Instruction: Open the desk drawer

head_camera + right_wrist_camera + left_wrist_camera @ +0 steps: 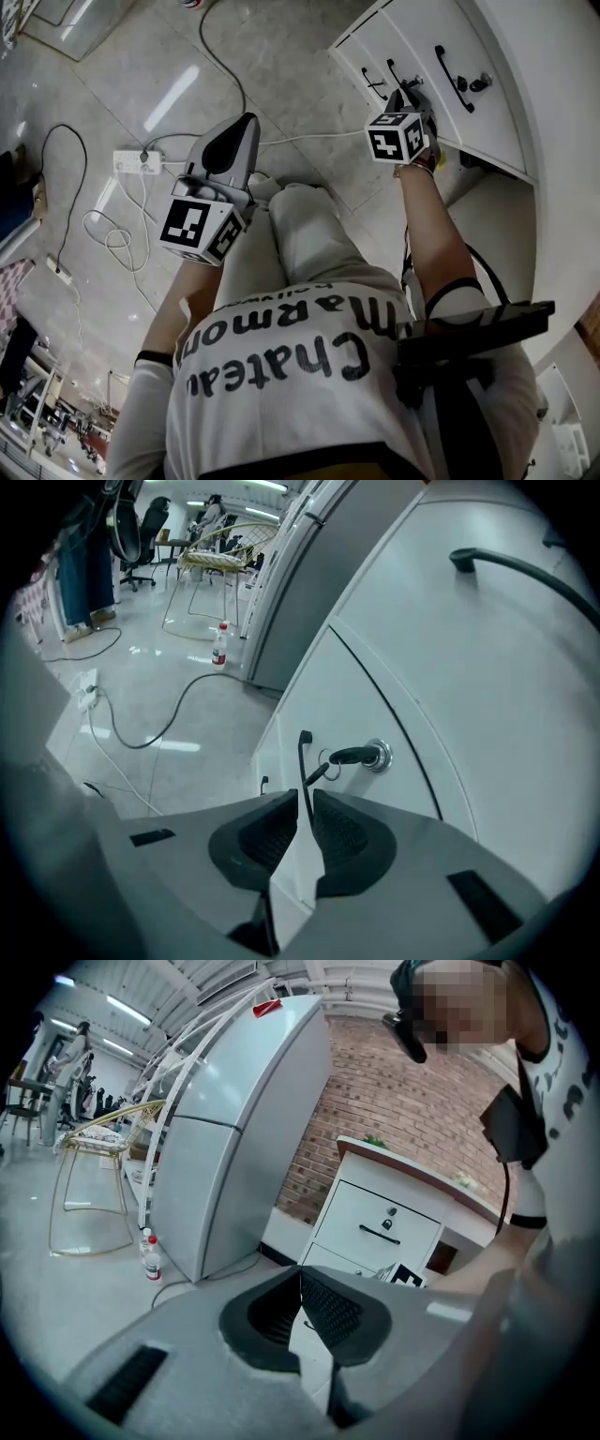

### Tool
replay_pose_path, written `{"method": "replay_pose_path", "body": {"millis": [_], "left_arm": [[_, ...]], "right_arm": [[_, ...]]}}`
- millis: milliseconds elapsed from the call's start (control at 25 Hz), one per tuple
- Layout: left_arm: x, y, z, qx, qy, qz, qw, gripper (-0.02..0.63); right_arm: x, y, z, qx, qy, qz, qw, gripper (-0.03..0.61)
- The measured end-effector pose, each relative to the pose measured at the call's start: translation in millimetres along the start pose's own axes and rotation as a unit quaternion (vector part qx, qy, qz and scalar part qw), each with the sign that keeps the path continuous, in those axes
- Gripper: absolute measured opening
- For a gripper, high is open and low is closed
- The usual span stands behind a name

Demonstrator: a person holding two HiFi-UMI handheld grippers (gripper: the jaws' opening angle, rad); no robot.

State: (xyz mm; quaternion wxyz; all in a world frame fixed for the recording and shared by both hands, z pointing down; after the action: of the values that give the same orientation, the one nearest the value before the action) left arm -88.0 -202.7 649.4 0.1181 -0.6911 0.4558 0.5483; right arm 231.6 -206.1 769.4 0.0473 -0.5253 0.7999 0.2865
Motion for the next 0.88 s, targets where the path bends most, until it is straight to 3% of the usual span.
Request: {"method": "replay_pose_path", "body": {"millis": [320,400,520,760,880], "left_arm": [[-10,16,3,0.005,0.003,0.003,1.0000,0.015],[-11,17,6,0.007,0.008,0.009,0.9999,0.015],[-12,17,9,0.007,0.016,0.017,0.9997,0.015],[-21,7,17,-0.011,0.036,0.032,0.9988,0.015],[-24,2,24,-0.019,0.051,0.040,0.9977,0.015]], "right_arm": [[-1,3,-24,-0.037,0.050,0.031,0.998,0.014],[-1,7,-27,-0.039,0.068,0.064,0.995,0.019],[-1,15,-31,-0.038,0.090,0.119,0.988,0.080],[4,5,-33,-0.045,0.102,0.064,0.992,0.057],[5,4,-32,-0.062,0.106,0.084,0.989,0.026]]}}
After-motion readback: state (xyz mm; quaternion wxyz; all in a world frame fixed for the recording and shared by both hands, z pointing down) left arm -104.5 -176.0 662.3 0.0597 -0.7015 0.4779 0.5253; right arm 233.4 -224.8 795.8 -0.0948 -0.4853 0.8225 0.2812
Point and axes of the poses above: the fingertips, and each gripper's own axes: z backward along the fingers, y to its left, x out of its top, the point moved 8 cm from there along z, backward along the fingers, and after that the axes turned 6 degrees about x, right-handed, at the moved point
